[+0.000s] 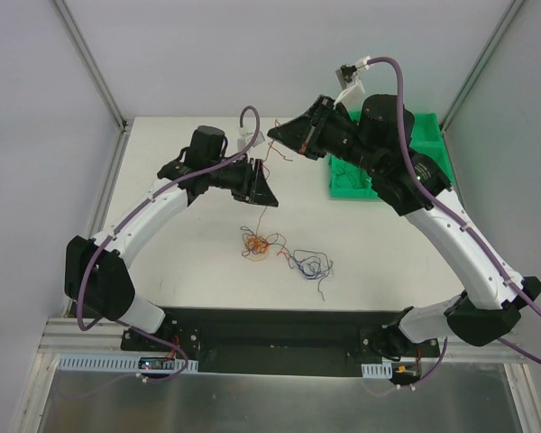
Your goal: Untangle the cables
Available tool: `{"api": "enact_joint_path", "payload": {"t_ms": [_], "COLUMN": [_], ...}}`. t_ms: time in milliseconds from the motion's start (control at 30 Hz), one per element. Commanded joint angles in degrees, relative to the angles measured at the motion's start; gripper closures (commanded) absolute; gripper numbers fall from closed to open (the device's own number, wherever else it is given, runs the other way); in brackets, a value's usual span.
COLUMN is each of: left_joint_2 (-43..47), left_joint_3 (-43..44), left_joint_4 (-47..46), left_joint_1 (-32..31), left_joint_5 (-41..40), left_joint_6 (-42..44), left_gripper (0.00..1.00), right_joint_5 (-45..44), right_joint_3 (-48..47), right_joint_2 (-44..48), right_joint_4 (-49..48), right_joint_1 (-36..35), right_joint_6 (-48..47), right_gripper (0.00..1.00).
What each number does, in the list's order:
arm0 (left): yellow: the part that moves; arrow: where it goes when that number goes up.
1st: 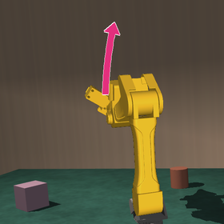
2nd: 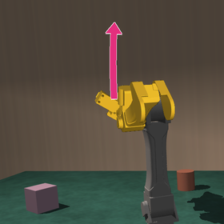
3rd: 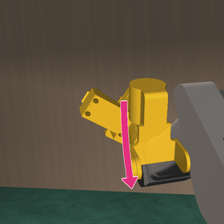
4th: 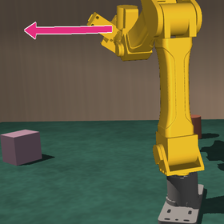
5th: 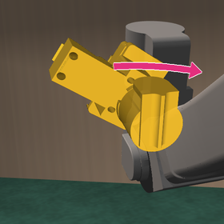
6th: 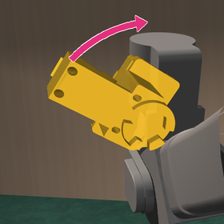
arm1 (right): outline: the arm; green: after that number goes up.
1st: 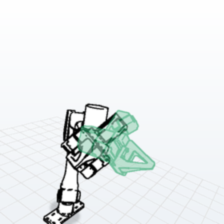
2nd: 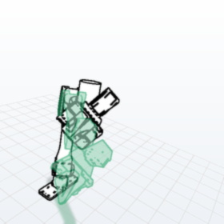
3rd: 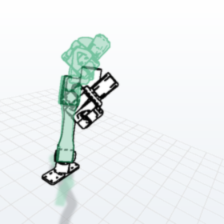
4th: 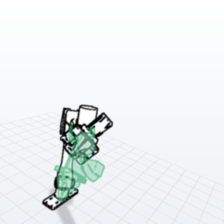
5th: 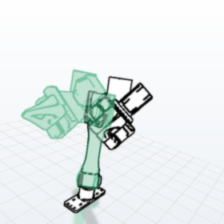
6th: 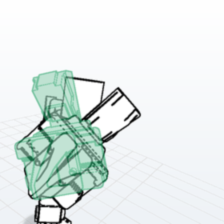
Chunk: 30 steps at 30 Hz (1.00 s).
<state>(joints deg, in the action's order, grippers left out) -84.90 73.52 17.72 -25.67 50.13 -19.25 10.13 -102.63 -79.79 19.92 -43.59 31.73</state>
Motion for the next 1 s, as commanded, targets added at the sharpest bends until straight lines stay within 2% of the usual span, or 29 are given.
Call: {"api": "enact_joint_path", "payload": {"t_ms": [0,33,67,100,167,200,267,300,367,433,500,600,667,733,833,967], "left_joint_2": [-1.31,-1.49,-1.15,-0.62,0.61,1.05,1.67,2.11,2.46,2.29,2.29,2.55,2.99,3.25,3.95,3.96], "left_joint_3": [2.16,1.98,1.46,0.93,0.14,-0.04,-0.30,-0.30,0.40,2.06,3.64,5.76,6.55,7.60,9.54,12.17], "left_joint_4": [-2.07,-1.90,-1.98,-2.07,-1.72,-1.28,-0.06,0.82,2.75,4.86,6.01,7.24,7.42,7.95,9.88,12.60], "left_joint_1": [0.18,0.18,0.18,0.27,0.53,0.88,1.76,2.03,2.81,3.61,3.96,4.05,4.14,4.22,4.66,6.07], "left_joint_5": [-2.14,-1.71,-2.57,-3.45,-4.60,-4.60,-5.30,-5.83,-6.71,-7.24,-7.76,-7.59,-7.07,-6.45,-6.01,-5.04], "left_joint_6": [0.18,-1.22,-2.97,-5.08,-9.56,-12.19,-16.24,-17.92,-21.61,-24.86,-27.68,-31.46,-33.65,-35.24,-36.65,-37.62], "left_gripper": [0.82,0.97,1.00,1.00,1.00,1.00,1.00,1.00,1.00,1.00,1.00,1.00,1.00,1.00,1.00,1.00], "right_joint_5": [0.51,0.07,-0.98,-2.12,-1.79,-0.48,0.76,1.03,1.91,-0.71,-0.73,-0.64,-1.51,-2.30,-4.42,-8.61], "right_joint_3": [1.02,1.64,1.64,1.03,-0.81,-0.82,2.50,5.39,13.65,22.43,30.96,38.01,40.04,38.92,35.84,37.50], "right_joint_2": [1.56,1.91,2.00,1.31,-1.76,-3.43,-4.85,-4.94,-3.63,-1.00,1.56,1.22,-1.23,-5.71,-11.42,-14.07], "right_joint_4": [-2.61,-2.26,0.09,4.55,15.26,19.93,26.11,27.18,26.49,20.72,12.99,1.65,-4.78,-7.26,-10.76,-22.53], "right_joint_1": [-0.09,-0.17,0.00,0.52,3.15,4.73,6.15,6.15,5.46,3.35,0.54,-2.63,-3.43,-3.51,-3.69,-4.04], "right_joint_6": [1.41,0.71,-0.08,-1.39,-3.76,-5.34,-11.30,-14.47,-21.15,-26.87,-28.99,-28.39,-26.20,-23.22,-17.60,-9.51], "right_gripper": [1.00,1.00,1.00,0.95,0.63,0.52,0.37,0.32,0.29,0.26,0.22,0.19,0.18,0.18,0.25,0.28]}}
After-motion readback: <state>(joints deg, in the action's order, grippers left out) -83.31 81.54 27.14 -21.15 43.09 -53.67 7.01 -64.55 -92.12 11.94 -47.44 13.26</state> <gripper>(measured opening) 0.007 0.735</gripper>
